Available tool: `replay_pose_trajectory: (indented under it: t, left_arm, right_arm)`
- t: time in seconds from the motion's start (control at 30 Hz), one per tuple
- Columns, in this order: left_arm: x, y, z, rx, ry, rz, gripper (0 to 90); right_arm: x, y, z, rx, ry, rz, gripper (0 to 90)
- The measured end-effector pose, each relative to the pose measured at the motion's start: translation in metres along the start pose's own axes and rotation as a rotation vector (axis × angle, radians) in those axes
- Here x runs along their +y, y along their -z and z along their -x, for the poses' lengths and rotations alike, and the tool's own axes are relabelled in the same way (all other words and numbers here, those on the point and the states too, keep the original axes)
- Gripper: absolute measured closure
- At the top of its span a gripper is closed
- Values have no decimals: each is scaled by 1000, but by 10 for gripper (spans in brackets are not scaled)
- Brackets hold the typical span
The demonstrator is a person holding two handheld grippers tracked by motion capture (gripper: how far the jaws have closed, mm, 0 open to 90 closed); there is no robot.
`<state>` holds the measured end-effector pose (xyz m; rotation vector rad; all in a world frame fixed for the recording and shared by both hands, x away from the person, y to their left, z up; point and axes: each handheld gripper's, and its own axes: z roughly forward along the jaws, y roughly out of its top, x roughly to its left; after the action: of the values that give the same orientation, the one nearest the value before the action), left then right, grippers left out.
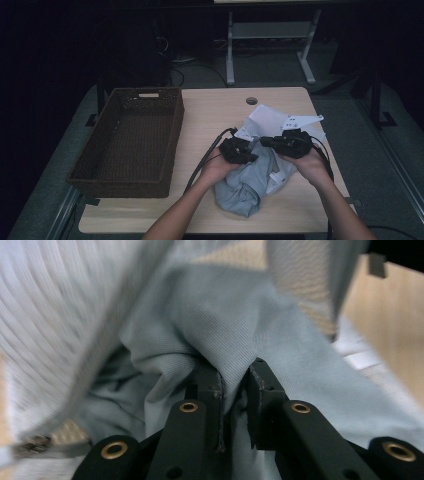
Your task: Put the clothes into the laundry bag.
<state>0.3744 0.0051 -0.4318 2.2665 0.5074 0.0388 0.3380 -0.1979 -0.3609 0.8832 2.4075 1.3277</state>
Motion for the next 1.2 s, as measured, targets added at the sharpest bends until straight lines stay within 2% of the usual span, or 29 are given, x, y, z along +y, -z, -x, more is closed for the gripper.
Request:
replay_pose_trajectory:
  t: [0.1,0.17,0.47,0.57,0.63,0.77,0.93,1.0,1.1,1.13,1.2]
  left_arm:
    - [-5,-6,-1,-13,15,-2,734]
    - [-4,-3,-1,-17,13,3,699]
    - [0,25,2,4,20,27,358]
    - [-2,38,5,13,29,8,243]
    - [-4,47,7,19,27,3,204]
    - [-16,64,16,17,22,-14,188]
    - [-46,74,22,34,27,-49,188]
    - [-56,73,20,20,39,-66,189]
    - [-60,66,18,-12,58,-74,195]
    - [-60,63,18,-20,56,-75,209]
    - [-60,60,18,-7,30,-79,290]
  right_arm:
    - [-2,0,2,-7,-2,-6,881]
    - [-2,0,3,-11,1,-8,881]
    - [-6,3,7,-31,-1,-8,880]
    - [-7,5,9,-31,-5,-9,880]
    - [-7,5,10,-28,-8,-9,880]
    - [-8,6,11,-22,-7,-3,880]
    - [-9,6,13,-14,-11,-3,876]
    - [-9,6,13,-15,-9,-5,876]
    - [-10,5,14,-16,-13,-11,878]
    - [-10,5,14,-17,-13,-12,878]
    - [-11,4,14,-18,-15,-14,879]
